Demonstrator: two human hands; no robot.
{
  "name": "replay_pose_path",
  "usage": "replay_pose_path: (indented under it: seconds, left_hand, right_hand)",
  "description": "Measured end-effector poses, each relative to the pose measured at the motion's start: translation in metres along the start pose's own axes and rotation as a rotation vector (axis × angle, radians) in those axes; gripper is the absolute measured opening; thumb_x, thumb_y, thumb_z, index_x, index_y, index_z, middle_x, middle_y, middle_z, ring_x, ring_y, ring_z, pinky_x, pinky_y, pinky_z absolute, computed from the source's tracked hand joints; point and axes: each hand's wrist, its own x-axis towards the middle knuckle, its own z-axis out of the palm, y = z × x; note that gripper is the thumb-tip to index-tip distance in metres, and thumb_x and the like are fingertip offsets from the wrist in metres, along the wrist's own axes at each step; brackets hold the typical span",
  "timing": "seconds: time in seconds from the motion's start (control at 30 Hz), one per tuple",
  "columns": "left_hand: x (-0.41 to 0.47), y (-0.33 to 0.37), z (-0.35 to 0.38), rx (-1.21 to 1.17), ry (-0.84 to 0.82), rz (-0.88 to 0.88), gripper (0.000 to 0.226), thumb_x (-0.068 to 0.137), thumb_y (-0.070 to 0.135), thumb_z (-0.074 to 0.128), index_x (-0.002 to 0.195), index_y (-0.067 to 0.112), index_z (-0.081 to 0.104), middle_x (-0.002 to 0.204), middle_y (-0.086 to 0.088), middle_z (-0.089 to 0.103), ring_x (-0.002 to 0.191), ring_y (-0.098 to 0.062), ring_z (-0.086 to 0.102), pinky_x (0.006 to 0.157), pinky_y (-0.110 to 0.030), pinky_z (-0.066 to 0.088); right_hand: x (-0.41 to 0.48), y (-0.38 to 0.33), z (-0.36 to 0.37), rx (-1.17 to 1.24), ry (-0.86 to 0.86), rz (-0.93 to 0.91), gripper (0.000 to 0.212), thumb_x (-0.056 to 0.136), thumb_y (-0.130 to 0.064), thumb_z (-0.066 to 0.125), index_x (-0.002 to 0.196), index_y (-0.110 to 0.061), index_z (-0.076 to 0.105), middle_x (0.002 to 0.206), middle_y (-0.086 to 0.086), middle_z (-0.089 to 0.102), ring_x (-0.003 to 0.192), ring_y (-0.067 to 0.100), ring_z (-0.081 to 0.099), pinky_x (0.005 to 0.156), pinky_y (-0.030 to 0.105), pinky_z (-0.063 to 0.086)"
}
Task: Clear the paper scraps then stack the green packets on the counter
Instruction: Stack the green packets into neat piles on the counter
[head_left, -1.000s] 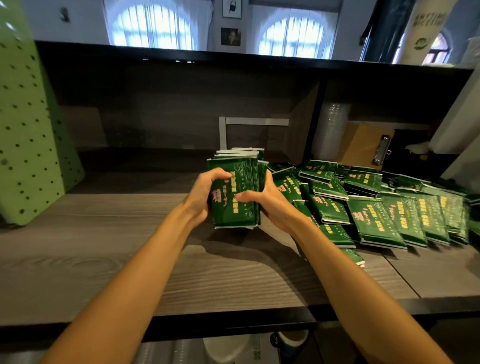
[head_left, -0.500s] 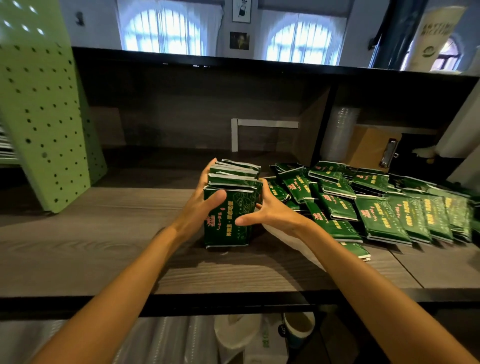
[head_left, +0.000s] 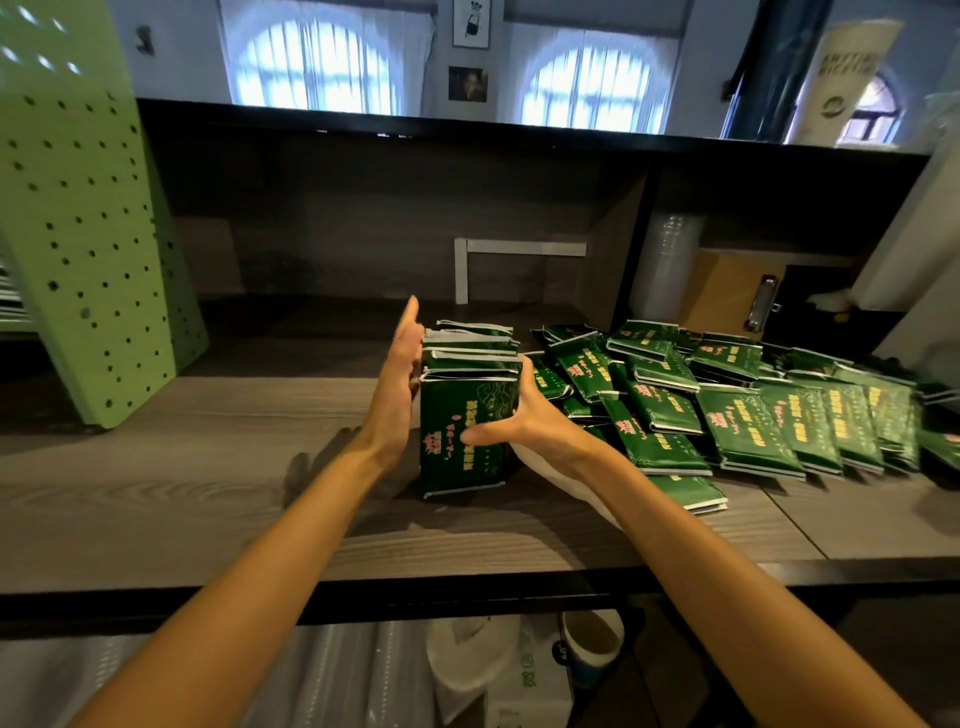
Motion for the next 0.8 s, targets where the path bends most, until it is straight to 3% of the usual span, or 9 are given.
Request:
replay_pose_path:
  seconds: [0.03,0.1,0.17,0.23,0.33,0.5,0.57,0.63,0.8]
  left_hand:
    - [0.001,0.004,0.000,0.037,-0.006,0.019,0.077,0.083,0.064,0.033,0.149,0.029,0.013,0.154,0.000,0.024,0.137,-0.009,0.029,0.106,-0.023,0.029]
    - [0.004,0.009,0.001,0.147,-0.094,0.045,0.062,0.089,0.055,0.029,0.144,0.028,0.028,0.150,-0.004,0.033,0.129,-0.002,0.039,0.101,-0.015,0.037]
    - [0.006,0.011,0.001,0.228,-0.150,0.035,0.063,0.084,0.058,0.026,0.133,0.025,0.044,0.136,0.000,0.044,0.113,0.004,0.051,0.093,-0.015,0.045]
    - [0.009,0.015,-0.003,0.272,-0.143,0.001,0.070,0.078,0.066,0.025,0.129,0.025,0.051,0.138,0.010,0.037,0.119,0.002,0.042,0.094,-0.016,0.036]
    - [0.016,0.032,-0.009,0.410,-0.146,-0.013,0.070,0.072,0.075,0.030,0.129,0.039,0.048,0.152,0.007,0.028,0.138,-0.012,0.027,0.111,-0.039,0.025]
    - [0.026,0.062,0.005,1.224,-0.418,0.041,0.082,0.080,0.077,0.017,0.148,0.029,0.022,0.158,0.006,0.008,0.146,-0.012,0.000,0.116,-0.047,-0.001]
    - [0.026,0.062,0.009,1.360,-0.495,-0.030,0.087,0.076,0.077,0.016,0.149,0.030,0.013,0.158,0.005,0.007,0.146,-0.016,0.002,0.115,-0.048,0.004]
    - [0.023,0.059,0.012,1.429,-0.504,-0.043,0.084,0.079,0.077,0.022,0.150,0.031,0.010,0.158,0.003,0.010,0.146,-0.019,0.006,0.114,-0.047,0.014]
    - [0.017,0.055,0.019,1.546,-0.498,0.021,0.079,0.080,0.077,0.023,0.148,0.040,0.003,0.159,-0.003,0.008,0.145,-0.026,0.008,0.112,-0.048,0.020]
  right_hand:
    - [0.000,0.001,0.000,-0.003,0.000,-0.005,0.090,0.075,0.011,0.069,0.127,-0.032,0.010,0.133,-0.002,0.040,0.115,0.008,0.046,0.076,0.011,0.049]
    - [0.001,0.000,0.002,-0.047,0.001,-0.016,0.095,0.071,0.006,0.075,0.135,-0.024,0.012,0.132,-0.003,0.042,0.113,0.003,0.048,0.079,0.011,0.048]
    - [0.000,-0.002,0.004,-0.089,0.002,-0.015,0.104,0.063,-0.005,0.078,0.141,-0.020,0.012,0.134,-0.001,0.042,0.118,0.004,0.047,0.084,0.015,0.047]
    - [-0.001,-0.003,0.003,-0.093,0.013,-0.004,0.104,0.065,-0.004,0.079,0.141,-0.020,0.010,0.139,0.003,0.040,0.122,0.010,0.045,0.088,0.017,0.044]
    - [-0.006,-0.006,0.002,-0.073,0.007,0.014,0.103,0.076,0.007,0.070,0.144,-0.021,-0.002,0.142,-0.001,0.034,0.120,0.009,0.040,0.081,0.010,0.044]
    - [-0.011,-0.009,0.005,-0.080,0.056,0.025,0.100,0.081,0.009,0.064,0.146,-0.011,-0.008,0.124,-0.008,0.030,0.108,0.000,0.026,0.061,-0.007,0.038]
    - [-0.006,-0.004,0.006,-0.136,0.064,0.062,0.104,0.079,0.001,0.070,0.148,-0.012,-0.007,0.135,-0.005,0.027,0.116,0.002,0.026,0.079,-0.002,0.037]
    - [-0.004,-0.002,0.009,-0.206,0.072,0.113,0.115,0.072,-0.015,0.080,0.150,-0.013,-0.005,0.155,0.000,0.012,0.136,0.011,0.021,0.104,0.019,0.028]
    - [-0.005,-0.006,0.014,-0.264,0.064,0.124,0.117,0.075,-0.017,0.078,0.149,-0.015,-0.012,0.156,0.001,-0.019,0.145,0.020,-0.002,0.115,0.034,0.014]
